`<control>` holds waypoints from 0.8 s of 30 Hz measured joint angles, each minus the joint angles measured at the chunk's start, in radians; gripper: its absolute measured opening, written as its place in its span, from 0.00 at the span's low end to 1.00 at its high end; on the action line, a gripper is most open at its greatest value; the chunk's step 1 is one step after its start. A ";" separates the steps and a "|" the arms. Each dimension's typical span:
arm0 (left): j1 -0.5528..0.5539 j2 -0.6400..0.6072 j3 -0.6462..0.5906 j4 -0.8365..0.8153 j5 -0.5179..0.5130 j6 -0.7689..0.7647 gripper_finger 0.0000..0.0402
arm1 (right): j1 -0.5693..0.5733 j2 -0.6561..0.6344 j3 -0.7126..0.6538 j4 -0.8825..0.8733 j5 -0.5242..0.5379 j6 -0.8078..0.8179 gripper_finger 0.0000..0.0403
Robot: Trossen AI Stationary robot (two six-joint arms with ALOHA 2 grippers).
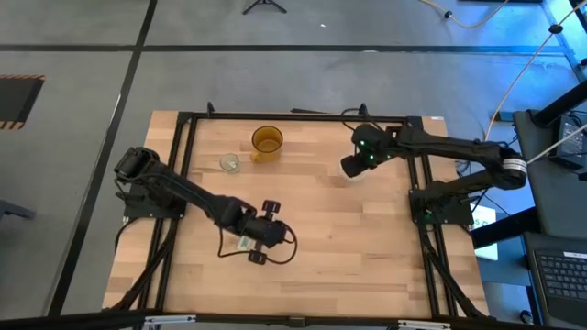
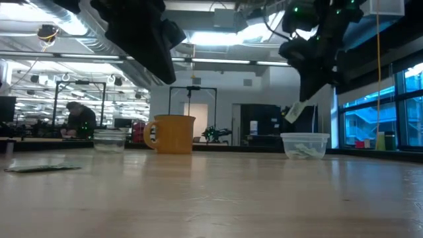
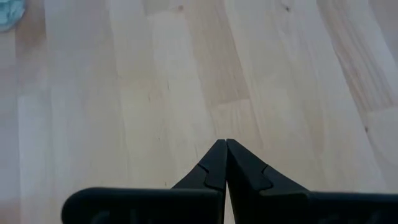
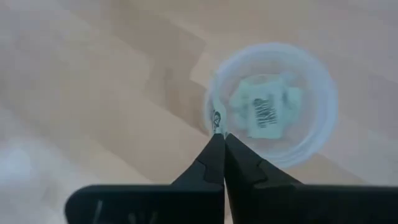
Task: Pick and place Stevia / Truvia into bins
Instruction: Put the stevia packet into the transparent container
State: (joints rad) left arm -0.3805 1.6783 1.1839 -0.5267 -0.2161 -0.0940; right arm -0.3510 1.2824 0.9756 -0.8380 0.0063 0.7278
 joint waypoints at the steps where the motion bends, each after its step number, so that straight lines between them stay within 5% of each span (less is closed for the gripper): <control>1: 0.004 0.000 0.000 0.000 0.000 0.000 0.00 | -0.014 0.006 0.000 -0.003 0.000 -0.005 0.00; 24: 0.010 0.000 0.000 0.003 -0.003 0.000 0.00 | -0.074 0.197 0.000 -0.006 -0.009 -0.104 0.06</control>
State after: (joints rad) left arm -0.3702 1.6779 1.1843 -0.5236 -0.2192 -0.0944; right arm -0.4255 1.4798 0.9752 -0.8436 -0.0026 0.6242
